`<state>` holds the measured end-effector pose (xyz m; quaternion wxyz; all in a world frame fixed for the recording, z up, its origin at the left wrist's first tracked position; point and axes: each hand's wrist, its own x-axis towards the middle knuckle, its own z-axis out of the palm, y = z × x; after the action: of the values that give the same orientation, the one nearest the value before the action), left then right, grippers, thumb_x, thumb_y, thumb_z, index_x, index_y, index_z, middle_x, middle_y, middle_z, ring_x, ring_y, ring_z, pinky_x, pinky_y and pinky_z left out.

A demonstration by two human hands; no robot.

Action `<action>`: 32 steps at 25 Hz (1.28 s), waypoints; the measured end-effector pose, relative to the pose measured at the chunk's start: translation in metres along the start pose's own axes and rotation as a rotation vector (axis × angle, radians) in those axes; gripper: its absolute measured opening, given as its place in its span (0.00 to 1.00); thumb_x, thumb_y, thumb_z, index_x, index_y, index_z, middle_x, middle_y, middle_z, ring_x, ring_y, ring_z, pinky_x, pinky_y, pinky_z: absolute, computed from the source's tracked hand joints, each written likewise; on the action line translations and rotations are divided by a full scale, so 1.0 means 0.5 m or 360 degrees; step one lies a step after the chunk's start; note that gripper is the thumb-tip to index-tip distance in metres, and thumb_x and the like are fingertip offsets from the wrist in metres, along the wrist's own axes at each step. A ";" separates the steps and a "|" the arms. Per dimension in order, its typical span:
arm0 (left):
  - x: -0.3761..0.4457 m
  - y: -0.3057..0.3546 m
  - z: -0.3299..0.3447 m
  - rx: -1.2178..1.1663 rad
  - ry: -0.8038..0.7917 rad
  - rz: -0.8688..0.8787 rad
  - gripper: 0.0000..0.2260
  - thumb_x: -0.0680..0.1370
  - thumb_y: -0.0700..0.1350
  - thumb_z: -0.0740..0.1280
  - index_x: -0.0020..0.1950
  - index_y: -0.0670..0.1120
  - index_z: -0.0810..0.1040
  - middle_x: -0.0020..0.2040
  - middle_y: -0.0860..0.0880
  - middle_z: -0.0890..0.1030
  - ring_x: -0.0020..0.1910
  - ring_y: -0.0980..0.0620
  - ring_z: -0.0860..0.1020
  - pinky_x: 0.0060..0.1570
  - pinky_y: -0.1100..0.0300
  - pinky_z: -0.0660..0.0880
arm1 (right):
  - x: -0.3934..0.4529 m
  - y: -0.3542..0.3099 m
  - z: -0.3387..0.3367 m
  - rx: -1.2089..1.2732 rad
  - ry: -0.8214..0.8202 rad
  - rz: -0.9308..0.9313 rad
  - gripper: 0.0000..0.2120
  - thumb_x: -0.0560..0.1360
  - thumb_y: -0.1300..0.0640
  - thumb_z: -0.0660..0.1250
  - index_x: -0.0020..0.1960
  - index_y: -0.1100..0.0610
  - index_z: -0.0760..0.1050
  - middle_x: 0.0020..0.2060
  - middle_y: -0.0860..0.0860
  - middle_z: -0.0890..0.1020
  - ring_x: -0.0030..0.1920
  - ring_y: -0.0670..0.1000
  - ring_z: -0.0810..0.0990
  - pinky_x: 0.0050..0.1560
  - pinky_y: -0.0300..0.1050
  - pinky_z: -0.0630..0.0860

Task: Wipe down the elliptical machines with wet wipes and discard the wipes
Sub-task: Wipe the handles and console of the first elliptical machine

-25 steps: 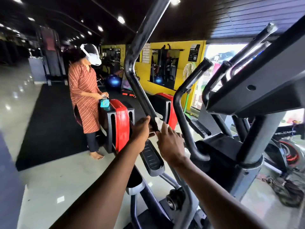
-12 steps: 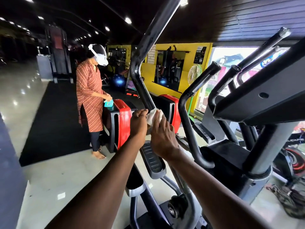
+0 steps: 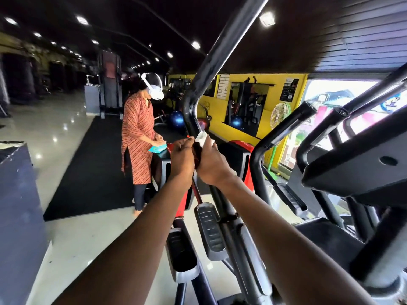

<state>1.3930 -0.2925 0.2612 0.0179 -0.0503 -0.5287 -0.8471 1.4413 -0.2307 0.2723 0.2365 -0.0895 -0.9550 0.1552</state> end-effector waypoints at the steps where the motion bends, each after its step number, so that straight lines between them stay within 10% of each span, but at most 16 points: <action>1: 0.002 0.001 0.004 -0.0009 0.0018 0.0008 0.06 0.79 0.46 0.67 0.50 0.44 0.76 0.39 0.51 0.76 0.44 0.50 0.75 0.54 0.54 0.72 | 0.010 0.002 -0.004 0.0115 -0.0001 0.0037 0.28 0.76 0.58 0.64 0.71 0.60 0.56 0.59 0.61 0.75 0.57 0.64 0.77 0.50 0.50 0.71; 8: 0.030 -0.018 -0.002 -0.0078 -0.0108 -0.0123 0.19 0.81 0.57 0.61 0.56 0.41 0.79 0.48 0.46 0.83 0.47 0.48 0.81 0.50 0.57 0.76 | -0.009 0.004 0.016 0.0186 0.0126 0.0166 0.16 0.76 0.55 0.65 0.57 0.59 0.63 0.49 0.58 0.79 0.49 0.63 0.79 0.40 0.47 0.68; 14: 0.085 0.006 -0.021 -0.0081 -0.0471 -0.0171 0.17 0.83 0.55 0.54 0.45 0.46 0.76 0.32 0.47 0.75 0.23 0.56 0.69 0.23 0.66 0.65 | -0.080 0.011 0.071 -0.0289 0.0386 0.0276 0.24 0.78 0.54 0.62 0.70 0.57 0.56 0.61 0.57 0.72 0.54 0.63 0.78 0.43 0.54 0.74; 22: 0.085 -0.032 -0.027 -0.0069 -0.0748 -0.0421 0.23 0.79 0.64 0.56 0.50 0.48 0.80 0.37 0.50 0.83 0.37 0.48 0.82 0.42 0.57 0.78 | -0.146 -0.018 0.111 -0.0526 0.0393 0.0624 0.38 0.75 0.48 0.67 0.75 0.61 0.50 0.68 0.61 0.67 0.67 0.61 0.68 0.63 0.56 0.70; 27: 0.111 -0.028 -0.035 -0.0056 -0.0834 -0.0476 0.23 0.80 0.63 0.54 0.49 0.48 0.81 0.47 0.44 0.84 0.34 0.49 0.80 0.30 0.62 0.73 | -0.057 -0.076 0.087 -0.0568 0.0376 0.0554 0.42 0.76 0.49 0.64 0.77 0.64 0.43 0.72 0.64 0.60 0.72 0.63 0.61 0.70 0.57 0.64; 32: 0.145 0.020 -0.035 -0.0132 -0.0733 -0.0372 0.26 0.76 0.65 0.60 0.60 0.47 0.80 0.58 0.45 0.82 0.54 0.45 0.81 0.57 0.49 0.77 | 0.067 -0.122 0.045 -0.0634 0.0364 0.0300 0.37 0.79 0.52 0.59 0.77 0.64 0.41 0.72 0.66 0.58 0.71 0.65 0.63 0.67 0.58 0.65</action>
<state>1.3208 -0.3112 0.2699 -0.2030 -0.1812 -0.4858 -0.8306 1.3956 -0.2852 0.2883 0.3053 -0.2400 -0.9211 -0.0261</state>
